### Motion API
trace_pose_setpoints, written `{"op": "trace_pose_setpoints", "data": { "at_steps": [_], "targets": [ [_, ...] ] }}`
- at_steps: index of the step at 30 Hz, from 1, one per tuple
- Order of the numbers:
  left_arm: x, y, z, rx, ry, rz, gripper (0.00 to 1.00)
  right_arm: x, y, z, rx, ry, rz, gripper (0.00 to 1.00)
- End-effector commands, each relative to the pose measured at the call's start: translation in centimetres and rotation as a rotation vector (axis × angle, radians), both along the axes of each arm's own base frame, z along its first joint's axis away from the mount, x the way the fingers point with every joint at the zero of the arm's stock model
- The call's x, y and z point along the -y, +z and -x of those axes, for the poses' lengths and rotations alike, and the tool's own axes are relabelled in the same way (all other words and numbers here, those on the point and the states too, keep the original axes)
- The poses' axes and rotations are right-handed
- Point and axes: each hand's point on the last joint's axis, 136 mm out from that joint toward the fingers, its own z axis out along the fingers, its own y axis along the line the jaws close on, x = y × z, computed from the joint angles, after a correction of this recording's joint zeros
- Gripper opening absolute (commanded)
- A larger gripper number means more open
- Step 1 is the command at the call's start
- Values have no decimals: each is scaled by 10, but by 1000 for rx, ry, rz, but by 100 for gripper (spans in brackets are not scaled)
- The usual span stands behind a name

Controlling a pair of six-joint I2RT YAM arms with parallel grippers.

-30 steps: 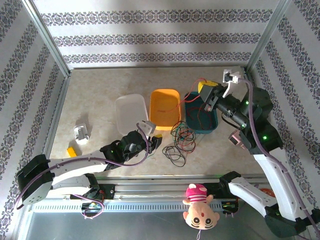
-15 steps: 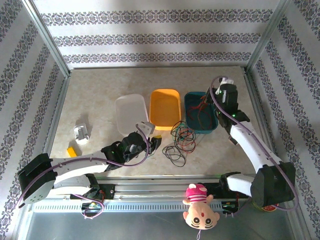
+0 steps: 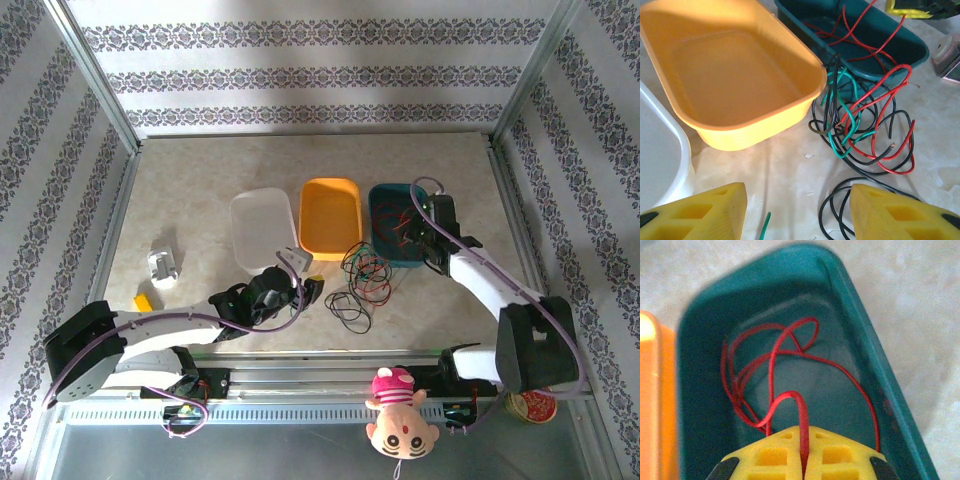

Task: Untangle the cables

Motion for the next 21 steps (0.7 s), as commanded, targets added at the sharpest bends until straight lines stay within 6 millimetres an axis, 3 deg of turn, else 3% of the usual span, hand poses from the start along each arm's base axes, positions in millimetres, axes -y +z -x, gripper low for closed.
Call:
{"op": "trace_pose_setpoints", "data": {
  "at_steps": [1, 6, 8, 11, 17, 21],
  "targets": [
    [10, 16, -7, 23, -7, 44, 56, -2, -20, 4, -88, -21, -37, 1],
    [12, 18, -8, 24, -6, 52, 56, -5, -17, -5, -90, -11, -49, 9],
    [12, 19, -8, 25, -4, 55, 56, -4, -6, -8, -73, -7, -31, 29],
    [12, 19, -8, 27, -4, 54, 56, 6, 17, -8, -20, -31, 12, 44],
    [19, 18, -9, 25, -28, 47, 56, 19, 62, 6, 68, -38, 82, 54],
    [27, 19, -12, 32, -42, 54, 57, 2, 69, 27, 61, 65, 40, 54]
  ]
}}
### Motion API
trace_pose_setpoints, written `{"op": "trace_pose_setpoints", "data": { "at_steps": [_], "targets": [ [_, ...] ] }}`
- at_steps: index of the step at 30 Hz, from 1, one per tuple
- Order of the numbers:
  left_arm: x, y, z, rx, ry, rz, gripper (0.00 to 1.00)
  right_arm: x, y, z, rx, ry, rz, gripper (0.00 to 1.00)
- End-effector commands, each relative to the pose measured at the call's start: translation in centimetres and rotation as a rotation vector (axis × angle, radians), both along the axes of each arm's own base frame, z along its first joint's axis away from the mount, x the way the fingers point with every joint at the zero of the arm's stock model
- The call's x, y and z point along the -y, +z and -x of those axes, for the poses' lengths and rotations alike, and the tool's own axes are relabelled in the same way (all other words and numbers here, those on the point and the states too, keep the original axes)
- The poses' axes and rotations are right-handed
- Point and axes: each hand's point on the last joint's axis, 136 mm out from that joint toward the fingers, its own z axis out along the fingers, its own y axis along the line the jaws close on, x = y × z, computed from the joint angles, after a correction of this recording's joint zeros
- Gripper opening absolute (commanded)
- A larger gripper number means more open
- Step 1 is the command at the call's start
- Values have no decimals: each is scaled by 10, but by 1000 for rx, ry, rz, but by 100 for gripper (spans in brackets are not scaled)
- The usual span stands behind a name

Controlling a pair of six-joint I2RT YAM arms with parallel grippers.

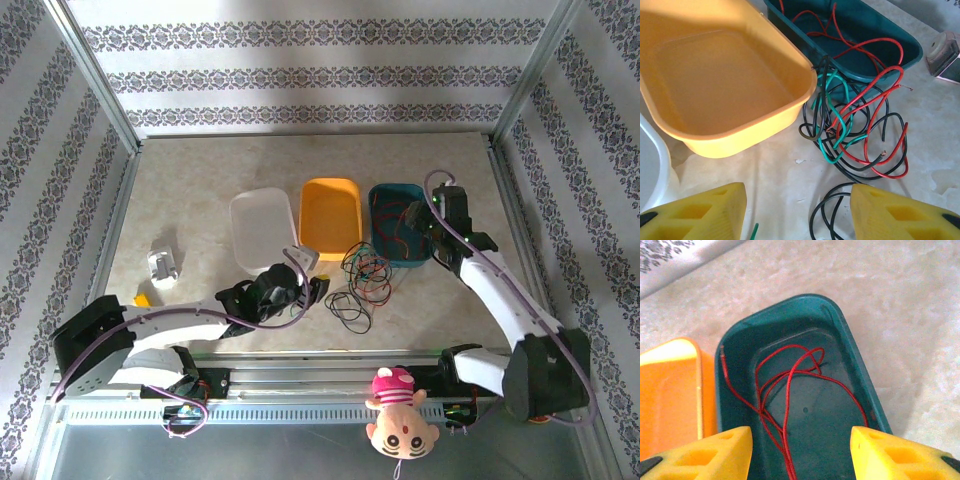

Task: Untangle the cables

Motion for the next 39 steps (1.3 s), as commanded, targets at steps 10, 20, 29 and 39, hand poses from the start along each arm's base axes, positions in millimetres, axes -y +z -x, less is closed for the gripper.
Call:
{"op": "trace_pose_setpoints", "data": {
  "at_steps": [10, 20, 29, 39],
  "targets": [
    [48, 13, -31, 47, -31, 62, 57, -99, -35, 87, -185, 522, -146, 54],
    [77, -1, -65, 20, -15, 72, 54, -109, -67, 74, -274, 544, -114, 52],
    [89, -10, -72, -2, -40, 85, 23, -104, -53, 75, -233, 527, -101, 4],
    [81, -12, -64, -29, -28, 109, 0, -77, 45, 76, 41, 434, -67, 2]
  ]
}}
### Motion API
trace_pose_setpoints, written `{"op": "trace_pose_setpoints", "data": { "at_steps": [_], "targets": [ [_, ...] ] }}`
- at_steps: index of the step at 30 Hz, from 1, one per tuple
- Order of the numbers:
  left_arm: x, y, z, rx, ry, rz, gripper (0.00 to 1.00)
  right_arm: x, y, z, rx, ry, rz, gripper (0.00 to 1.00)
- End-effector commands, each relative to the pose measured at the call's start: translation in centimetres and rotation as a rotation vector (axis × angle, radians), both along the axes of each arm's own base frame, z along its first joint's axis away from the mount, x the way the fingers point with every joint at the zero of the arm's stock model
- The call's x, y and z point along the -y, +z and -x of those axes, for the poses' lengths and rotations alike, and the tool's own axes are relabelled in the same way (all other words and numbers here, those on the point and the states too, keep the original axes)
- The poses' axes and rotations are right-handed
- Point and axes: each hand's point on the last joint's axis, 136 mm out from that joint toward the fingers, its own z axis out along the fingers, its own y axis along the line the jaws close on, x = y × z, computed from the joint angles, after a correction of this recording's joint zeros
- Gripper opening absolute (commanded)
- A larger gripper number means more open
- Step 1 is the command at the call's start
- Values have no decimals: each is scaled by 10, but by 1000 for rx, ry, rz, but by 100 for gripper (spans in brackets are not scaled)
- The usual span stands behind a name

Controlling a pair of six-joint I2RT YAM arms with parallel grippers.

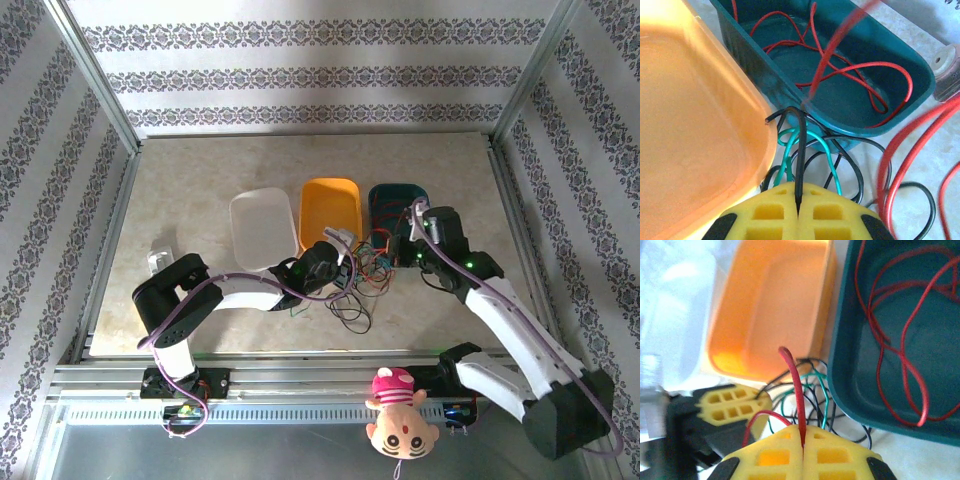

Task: Untangle the cables

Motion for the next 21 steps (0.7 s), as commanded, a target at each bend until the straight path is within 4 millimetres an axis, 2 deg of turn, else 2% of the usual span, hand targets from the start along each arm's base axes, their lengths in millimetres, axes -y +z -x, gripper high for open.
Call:
{"op": "trace_pose_setpoints", "data": {
  "at_steps": [1, 7, 9, 11, 14, 18, 20, 21],
  "targets": [
    [-6, 18, 1, 13, 16, 65, 0, 18, 43, -5, 119, -75, 2, 2],
    [-33, 20, 18, -4, 33, 41, 0, 46, 104, -16, 311, -202, -32, 3],
    [-44, 21, 23, -2, 47, 31, 0, 54, 115, -24, 351, -240, -40, 3],
    [-55, 23, 29, -1, 61, 18, 0, 64, 115, -37, 356, -291, -37, 3],
    [-69, 29, 35, 4, 78, 11, 0, 79, 98, -62, 308, -362, -13, 3],
    [-83, 37, 40, 15, 107, 12, 0, 88, 53, -98, 190, -409, -30, 4],
    [-89, 39, 42, 22, 121, 11, 0, 93, 22, -113, 88, -447, -68, 11],
    [-92, 40, 42, 25, 127, 9, 0, 97, 4, -117, 27, -484, -81, 19]
  ]
}}
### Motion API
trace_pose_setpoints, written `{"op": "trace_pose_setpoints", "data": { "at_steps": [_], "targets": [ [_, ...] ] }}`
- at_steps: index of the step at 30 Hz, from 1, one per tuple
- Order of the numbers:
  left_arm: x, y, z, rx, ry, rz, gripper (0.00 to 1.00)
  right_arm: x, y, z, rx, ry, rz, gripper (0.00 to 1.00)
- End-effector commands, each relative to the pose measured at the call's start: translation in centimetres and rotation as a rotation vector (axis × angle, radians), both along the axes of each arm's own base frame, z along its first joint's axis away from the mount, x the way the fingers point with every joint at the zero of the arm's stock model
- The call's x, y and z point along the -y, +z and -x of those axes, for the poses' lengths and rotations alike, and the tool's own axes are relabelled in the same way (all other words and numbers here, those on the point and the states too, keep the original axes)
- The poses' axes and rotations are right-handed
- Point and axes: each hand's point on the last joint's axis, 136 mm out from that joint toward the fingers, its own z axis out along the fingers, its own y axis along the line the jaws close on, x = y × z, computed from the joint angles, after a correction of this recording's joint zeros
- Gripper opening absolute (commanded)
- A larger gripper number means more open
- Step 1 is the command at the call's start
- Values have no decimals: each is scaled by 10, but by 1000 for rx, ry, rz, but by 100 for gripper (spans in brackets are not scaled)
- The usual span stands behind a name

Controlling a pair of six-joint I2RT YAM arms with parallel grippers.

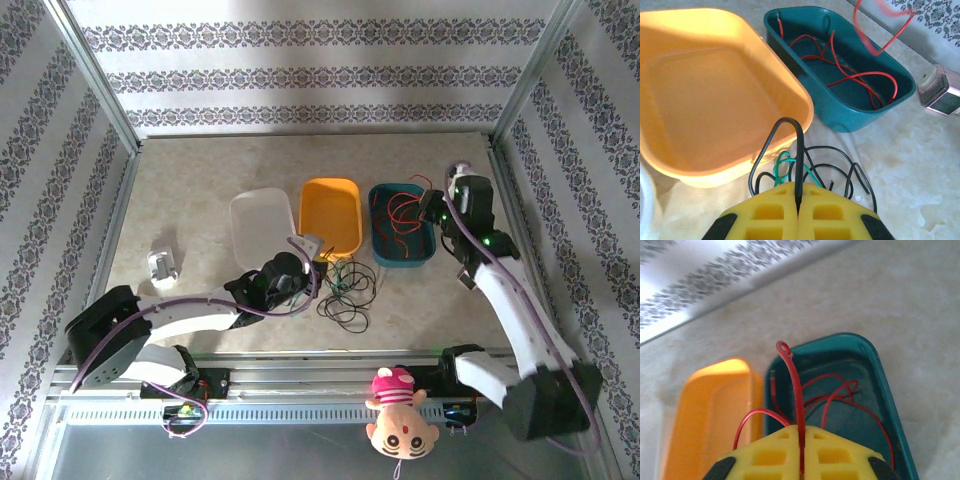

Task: Untangle the cables

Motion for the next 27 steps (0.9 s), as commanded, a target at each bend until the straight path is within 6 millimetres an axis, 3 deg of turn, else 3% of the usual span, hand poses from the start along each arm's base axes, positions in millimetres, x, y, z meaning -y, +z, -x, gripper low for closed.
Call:
{"op": "trace_pose_setpoints", "data": {
  "at_steps": [1, 3, 5, 11, 13, 16, 20, 24, 27],
  "targets": [
    [-17, -5, 0, -17, 55, -34, 0, 10, -32, -16, -93, -100, -108, 30],
    [-19, -4, 1, -14, 59, -35, 0, 16, -54, -14, -170, -159, -125, 47],
    [-19, -2, 0, -10, 61, -30, 0, 19, -61, -10, -195, -174, -117, 52],
    [-16, 8, -2, 9, 56, -21, 0, 28, -46, 12, -154, -166, -22, 54],
    [-14, 14, -2, 19, 52, -8, 0, 20, -40, 19, -126, -117, -24, 54],
    [-10, 26, 1, 30, 23, 20, 0, -20, -28, 33, -79, 78, -72, 54],
    [-5, 49, 5, 58, -21, 50, 0, -102, -22, 71, -43, 438, -146, 54],
    [-6, 75, 6, 101, -23, 84, 0, -170, -36, 124, -87, 788, -144, 55],
    [-4, 95, 6, 128, -36, 115, 0, -201, -53, 151, -145, 957, -126, 56]
  ]
}}
